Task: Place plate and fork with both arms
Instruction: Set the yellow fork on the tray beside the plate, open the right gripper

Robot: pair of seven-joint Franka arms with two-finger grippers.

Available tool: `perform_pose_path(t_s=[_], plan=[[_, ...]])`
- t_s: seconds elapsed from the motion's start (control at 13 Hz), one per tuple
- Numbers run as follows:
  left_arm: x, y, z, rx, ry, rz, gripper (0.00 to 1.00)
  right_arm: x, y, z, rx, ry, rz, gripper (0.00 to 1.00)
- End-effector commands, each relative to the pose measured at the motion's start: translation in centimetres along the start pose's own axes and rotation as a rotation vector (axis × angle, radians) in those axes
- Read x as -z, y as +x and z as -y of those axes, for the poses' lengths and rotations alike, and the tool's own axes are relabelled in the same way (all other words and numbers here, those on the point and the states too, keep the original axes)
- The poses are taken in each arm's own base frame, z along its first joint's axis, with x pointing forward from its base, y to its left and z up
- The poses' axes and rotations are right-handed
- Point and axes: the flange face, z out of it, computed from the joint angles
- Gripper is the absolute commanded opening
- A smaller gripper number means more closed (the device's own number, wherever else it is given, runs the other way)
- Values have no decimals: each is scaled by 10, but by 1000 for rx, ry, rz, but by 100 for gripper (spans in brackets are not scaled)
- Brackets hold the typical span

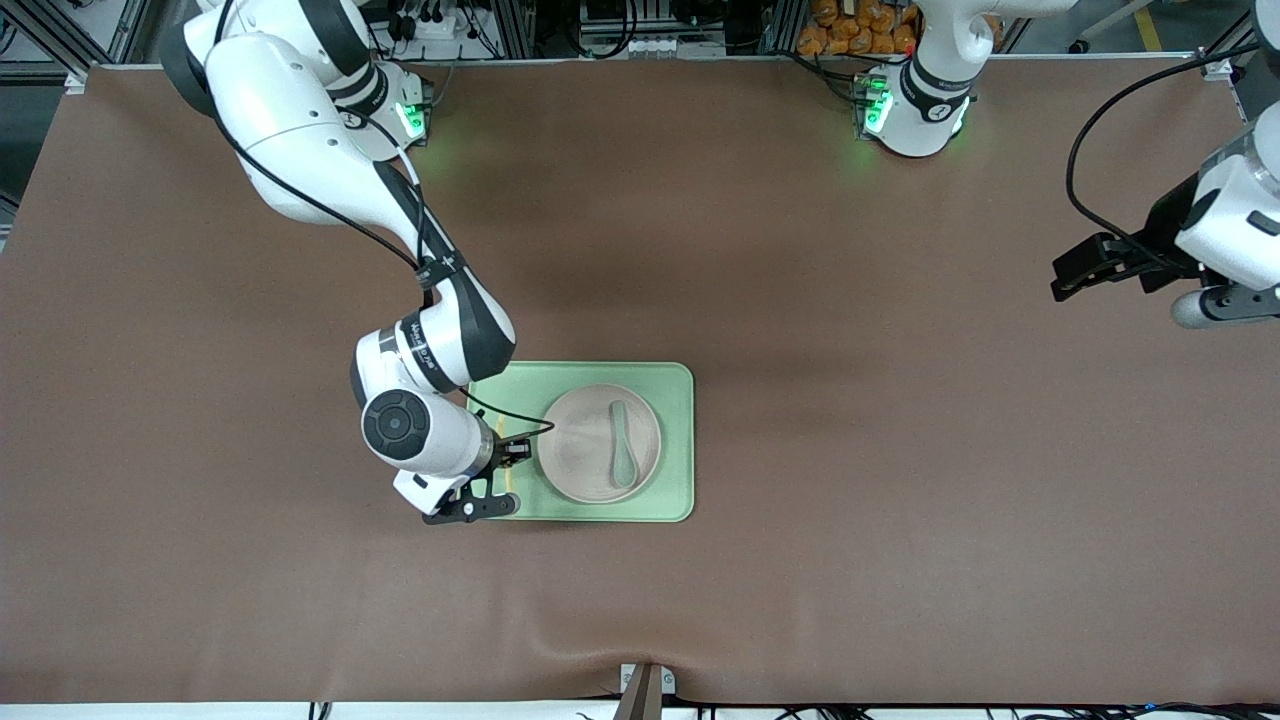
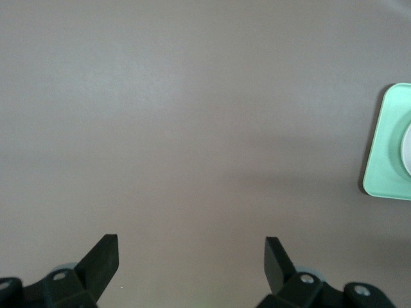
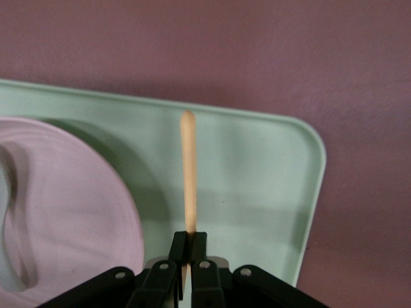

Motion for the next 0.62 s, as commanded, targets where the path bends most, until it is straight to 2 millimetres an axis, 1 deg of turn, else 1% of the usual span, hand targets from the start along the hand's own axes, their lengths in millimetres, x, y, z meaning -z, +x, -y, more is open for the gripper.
perform_pose_path(t_s=[0.0, 0.08, 0.15, 0.38, 0.54], plan=[[-2, -1, -8, -21, 23, -9, 100, -7, -16, 0, -24, 53, 38, 0], [-1, -1, -8, -21, 23, -11, 100, -10, -21, 1, -33, 65, 37, 0], [-2, -1, -8, -21, 23, -9, 100, -9, -26, -4, -31, 79, 37, 0], [-1, -1, -6, -16, 22, -12, 100, -11, -35, -37, 7, 140, 47, 0], [0, -1, -3, -12, 22, -14, 100, -12, -39, -35, -2, 172, 35, 0]])
